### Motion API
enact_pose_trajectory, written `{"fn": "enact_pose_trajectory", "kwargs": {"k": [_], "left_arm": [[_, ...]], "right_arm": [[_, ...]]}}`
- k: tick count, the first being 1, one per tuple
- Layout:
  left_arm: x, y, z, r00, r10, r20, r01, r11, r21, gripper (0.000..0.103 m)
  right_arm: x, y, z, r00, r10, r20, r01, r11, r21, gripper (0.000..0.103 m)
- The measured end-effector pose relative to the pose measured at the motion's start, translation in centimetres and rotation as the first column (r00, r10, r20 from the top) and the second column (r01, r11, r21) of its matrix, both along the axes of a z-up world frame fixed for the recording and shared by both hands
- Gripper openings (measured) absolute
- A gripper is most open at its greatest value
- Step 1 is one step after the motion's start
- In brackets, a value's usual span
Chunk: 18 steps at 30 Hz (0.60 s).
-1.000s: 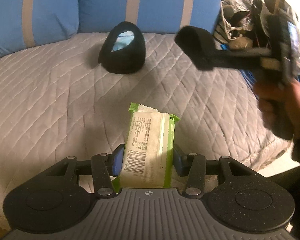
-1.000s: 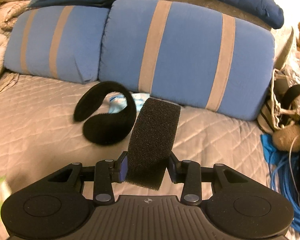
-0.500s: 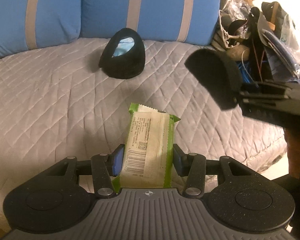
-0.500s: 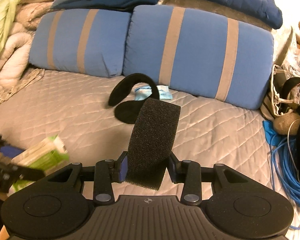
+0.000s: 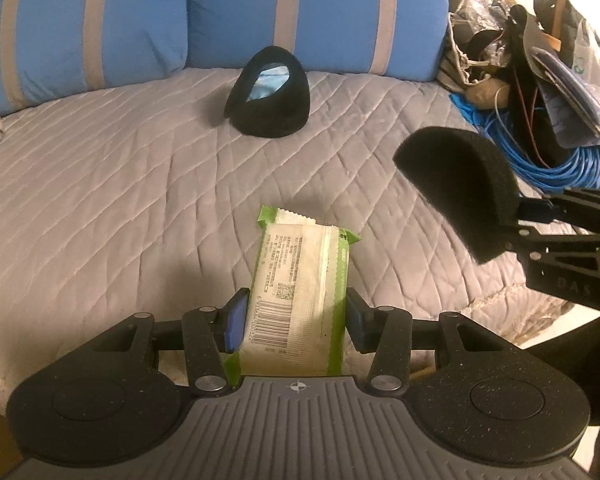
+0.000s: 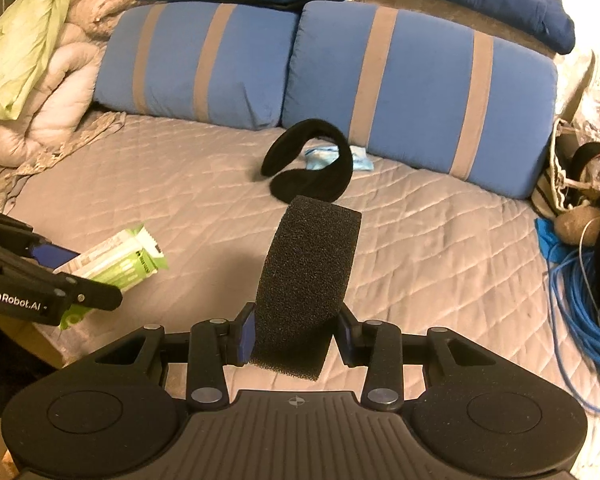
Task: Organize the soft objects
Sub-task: 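Carry the wipe pack and foam pad to the cardboard box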
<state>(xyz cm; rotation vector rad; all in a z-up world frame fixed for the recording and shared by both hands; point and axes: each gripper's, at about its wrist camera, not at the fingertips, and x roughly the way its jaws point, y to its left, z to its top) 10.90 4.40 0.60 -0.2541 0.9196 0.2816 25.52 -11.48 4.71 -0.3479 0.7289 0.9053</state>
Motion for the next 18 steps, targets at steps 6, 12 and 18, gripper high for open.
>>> {"fn": "enact_pose_trajectory", "kwargs": {"k": [6,12,18], "left_arm": [[-1.4,-1.2,-0.3,1.0,-0.002,-0.03,0.003,1.0,0.027,0.048],[-2.8,-2.4,-0.8,0.998,-0.026,-0.054,0.026,1.0,0.011,0.048],[-4.4,-3.9,-1.4,0.996,-0.047,-0.08,0.047,0.999,0.001,0.048]], "right_arm": [[-2.4,-0.7,-0.3,0.999,0.019,-0.042,-0.02,1.0,-0.009,0.043],[-5.0,-1.4,-0.6,0.996,0.04,-0.082,-0.042,0.999,-0.02,0.043],[-7.4,-2.2,-1.1,0.99,0.069,-0.127,-0.074,0.997,-0.036,0.043]]}}
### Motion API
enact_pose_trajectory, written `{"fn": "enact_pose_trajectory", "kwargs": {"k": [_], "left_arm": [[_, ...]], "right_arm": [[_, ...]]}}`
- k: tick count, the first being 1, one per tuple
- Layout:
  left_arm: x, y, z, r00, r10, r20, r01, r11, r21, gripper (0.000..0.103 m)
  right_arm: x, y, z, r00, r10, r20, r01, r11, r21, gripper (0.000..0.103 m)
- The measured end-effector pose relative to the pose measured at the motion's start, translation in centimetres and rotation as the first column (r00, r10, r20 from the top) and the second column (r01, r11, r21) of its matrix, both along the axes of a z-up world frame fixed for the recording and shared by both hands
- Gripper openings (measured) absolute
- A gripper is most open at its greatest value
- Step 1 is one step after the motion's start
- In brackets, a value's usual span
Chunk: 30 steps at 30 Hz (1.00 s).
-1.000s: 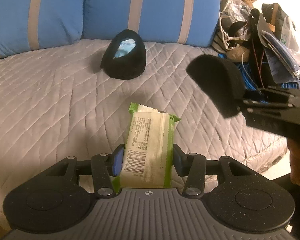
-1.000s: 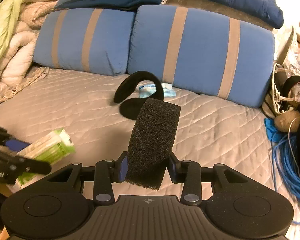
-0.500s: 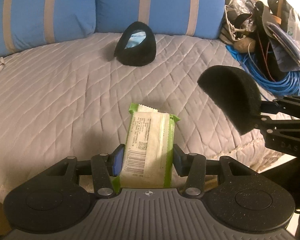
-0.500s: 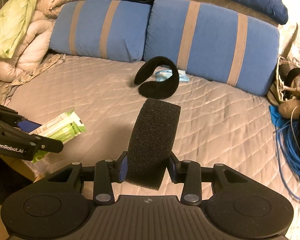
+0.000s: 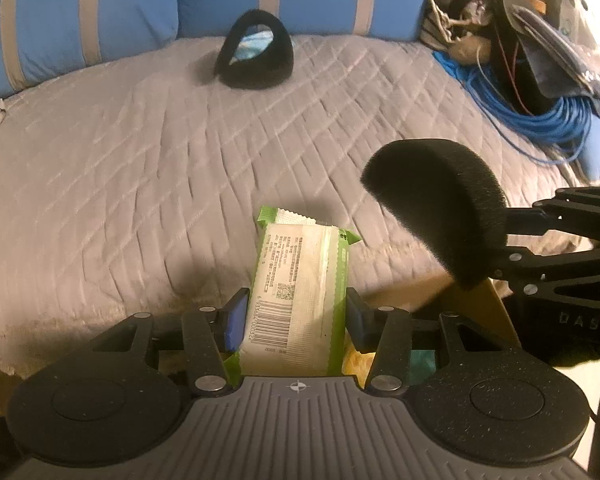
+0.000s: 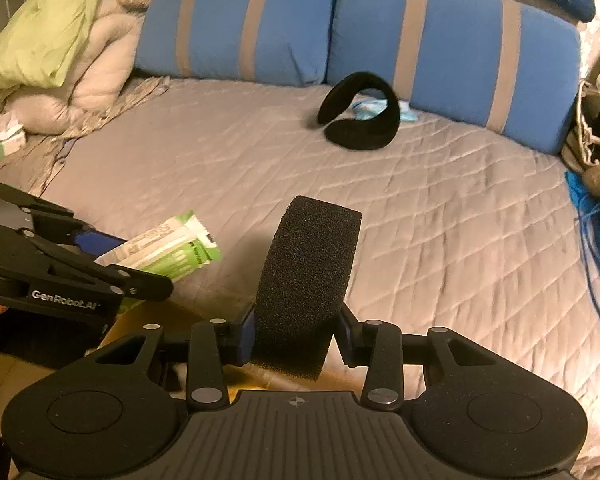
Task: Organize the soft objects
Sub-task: 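Carry the wipe pack and foam pad to the cardboard box, then open both grippers to drop the wipe pack and foam pad into the box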
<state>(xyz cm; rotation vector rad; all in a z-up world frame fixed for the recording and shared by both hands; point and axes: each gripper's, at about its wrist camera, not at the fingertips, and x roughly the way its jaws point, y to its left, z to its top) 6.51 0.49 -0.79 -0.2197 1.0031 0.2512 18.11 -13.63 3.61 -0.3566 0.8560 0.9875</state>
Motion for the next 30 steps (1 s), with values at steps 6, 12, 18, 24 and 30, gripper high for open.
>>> {"fn": "enact_pose_trajectory", "kwargs": {"k": [6,12,18,24,30], "left_arm": [[-1.0,-1.3,-1.4,0.997,-0.039,-0.066,0.039,0.999,-0.002,0.048],[-2.1,-1.5,-2.3,0.993,-0.035,-0.116,0.032,0.999,-0.03,0.048],[-2.3,-1.6,-2.7,0.986,-0.026,-0.162,0.02,0.999,-0.036,0.048],[-2.0,-1.8,-3.2,0.979,-0.04,-0.198,0.032,0.999,-0.042,0.048],[-1.7,-1.9,-3.3,0.98,-0.042,-0.195,0.035,0.999,-0.04,0.059]], "right_arm": [[-1.9,-0.7,-0.3,0.999,0.023,-0.041,-0.024,0.999,-0.024,0.044],[-3.4,-1.3,-0.8,0.992,0.041,-0.116,-0.048,0.997,-0.057,0.044],[-5.3,-1.7,-1.2,0.986,0.063,-0.156,-0.08,0.991,-0.106,0.044],[-5.7,-1.8,-1.8,0.979,0.064,-0.191,-0.094,0.984,-0.15,0.045],[-5.4,-1.2,-3.0,0.977,0.051,-0.207,-0.097,0.972,-0.215,0.085]]}}
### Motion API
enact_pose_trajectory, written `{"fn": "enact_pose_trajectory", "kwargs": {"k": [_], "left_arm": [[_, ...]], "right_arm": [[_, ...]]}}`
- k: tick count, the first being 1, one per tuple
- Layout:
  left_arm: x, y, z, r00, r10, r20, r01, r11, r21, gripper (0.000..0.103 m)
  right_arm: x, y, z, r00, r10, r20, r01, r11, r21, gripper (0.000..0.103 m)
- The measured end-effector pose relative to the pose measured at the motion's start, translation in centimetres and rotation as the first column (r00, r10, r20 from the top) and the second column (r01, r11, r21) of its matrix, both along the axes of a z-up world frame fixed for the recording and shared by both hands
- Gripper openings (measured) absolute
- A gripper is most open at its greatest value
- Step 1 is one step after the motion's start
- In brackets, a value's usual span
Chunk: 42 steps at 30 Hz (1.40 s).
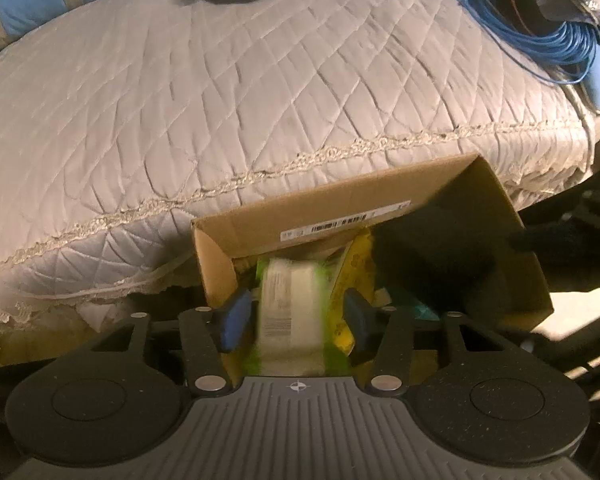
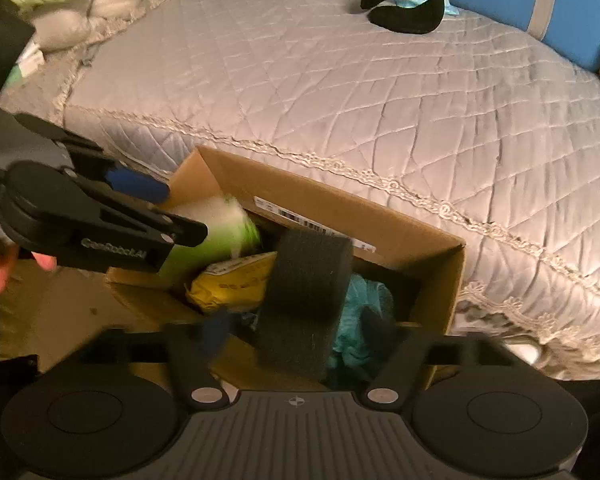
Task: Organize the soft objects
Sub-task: 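Open both grippers to drop the wipe pack and foam pad into the box, then move both tools back toward the black earmuffs on the bed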
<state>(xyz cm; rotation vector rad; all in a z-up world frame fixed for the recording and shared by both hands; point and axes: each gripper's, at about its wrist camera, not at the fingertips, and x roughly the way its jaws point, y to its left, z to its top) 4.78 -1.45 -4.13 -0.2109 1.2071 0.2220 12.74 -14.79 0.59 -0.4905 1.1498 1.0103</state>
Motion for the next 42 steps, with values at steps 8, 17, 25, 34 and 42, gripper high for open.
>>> {"fn": "enact_pose_trajectory", "kwargs": {"k": [8,17,25,34,42], "left_arm": [[-0.1,0.3,0.2,1.0,0.024,0.015,-0.024,1.0,0.014,0.072],[0.0,0.3,0.5,0.999,0.038,0.025,-0.038,0.999,0.032,0.072],[-0.1,0.3,0.6,0.998,0.049,0.033,-0.051,0.998,0.044,0.072],[0.0,0.5,1.1,0.997,0.064,0.049,-0.067,0.996,0.056,0.072],[0.2,0.2,1.5,0.996,0.053,0.065,-0.061,0.99,0.127,0.072]], "right_arm": [[0.0,0.2,0.1,1.0,-0.006,0.025,0.006,1.0,-0.008,0.1],[0.4,0.1,0.1,0.998,-0.048,0.043,0.049,0.999,-0.016,0.103],[1.1,-0.1,0.1,0.995,-0.09,0.047,0.091,0.996,-0.011,0.103],[2.3,-0.2,0.8,0.99,-0.131,0.055,0.129,0.991,0.028,0.103],[3.6,-0.1,1.5,0.978,-0.163,0.131,0.156,0.986,0.065,0.103]]}}
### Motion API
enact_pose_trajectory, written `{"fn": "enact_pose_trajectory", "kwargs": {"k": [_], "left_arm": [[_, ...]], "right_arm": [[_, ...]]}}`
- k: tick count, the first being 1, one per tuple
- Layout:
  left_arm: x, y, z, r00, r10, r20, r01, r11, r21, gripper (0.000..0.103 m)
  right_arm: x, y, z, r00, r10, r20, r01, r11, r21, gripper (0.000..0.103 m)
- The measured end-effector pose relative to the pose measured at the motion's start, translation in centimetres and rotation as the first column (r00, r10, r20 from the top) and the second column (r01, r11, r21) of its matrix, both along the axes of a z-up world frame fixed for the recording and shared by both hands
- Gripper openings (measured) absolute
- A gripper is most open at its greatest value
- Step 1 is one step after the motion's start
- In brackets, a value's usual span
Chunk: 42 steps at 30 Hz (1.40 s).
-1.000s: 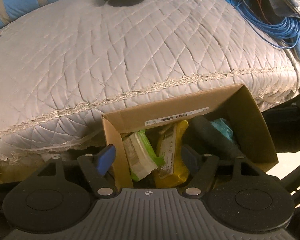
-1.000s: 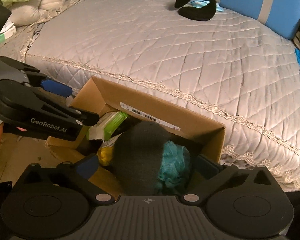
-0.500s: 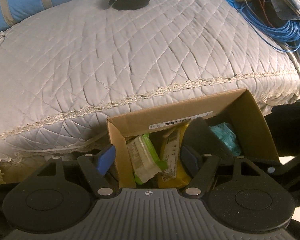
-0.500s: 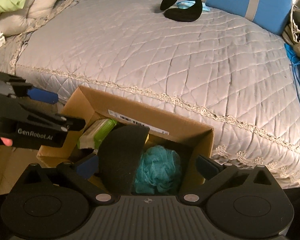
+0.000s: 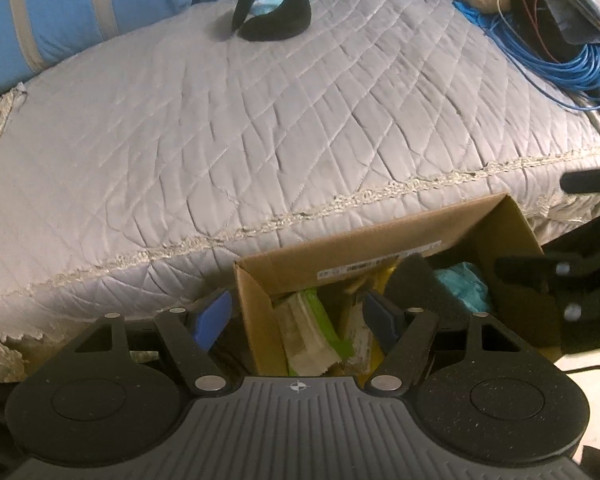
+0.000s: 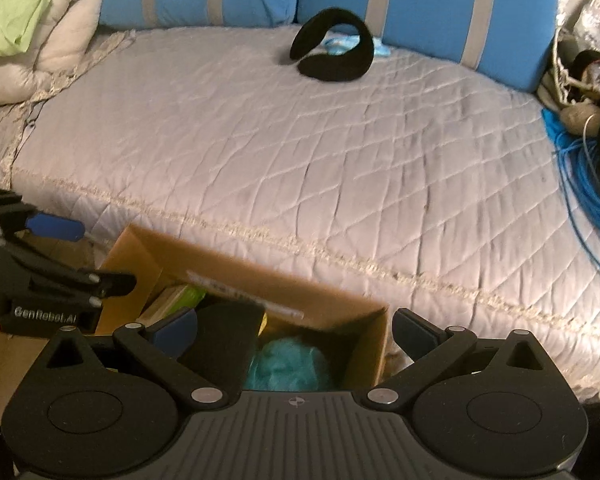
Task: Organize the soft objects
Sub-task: 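Move both tools back toward the black earmuffs on the bed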
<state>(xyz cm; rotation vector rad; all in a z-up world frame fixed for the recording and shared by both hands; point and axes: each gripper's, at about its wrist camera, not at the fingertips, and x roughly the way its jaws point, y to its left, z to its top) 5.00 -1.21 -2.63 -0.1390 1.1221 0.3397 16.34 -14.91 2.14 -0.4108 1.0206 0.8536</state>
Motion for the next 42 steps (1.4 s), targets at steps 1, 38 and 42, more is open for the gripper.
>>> {"fn": "enact_pose_trajectory", "kwargs": {"k": [1,38,42], "left_arm": [[0.1,-0.1,0.0,1.0,-0.002,0.001,0.002,1.0,0.0,0.072],[6.2,4.6,2.1,0.98,-0.03,0.197,-0.008,0.982,0.187,0.072],[6.9,5.5,2.3,0.978,-0.024,0.208,-0.016,0.981,0.192,0.072]], "right_arm": [[0.2,0.0,0.1,1.0,-0.003,0.012,0.003,1.0,0.007,0.103],[10.4,2.4,0.3,0.963,-0.119,0.242,0.095,0.99,0.109,0.103],[11.3,2.7,0.1,0.96,-0.121,0.253,0.096,0.989,0.109,0.103]]}}
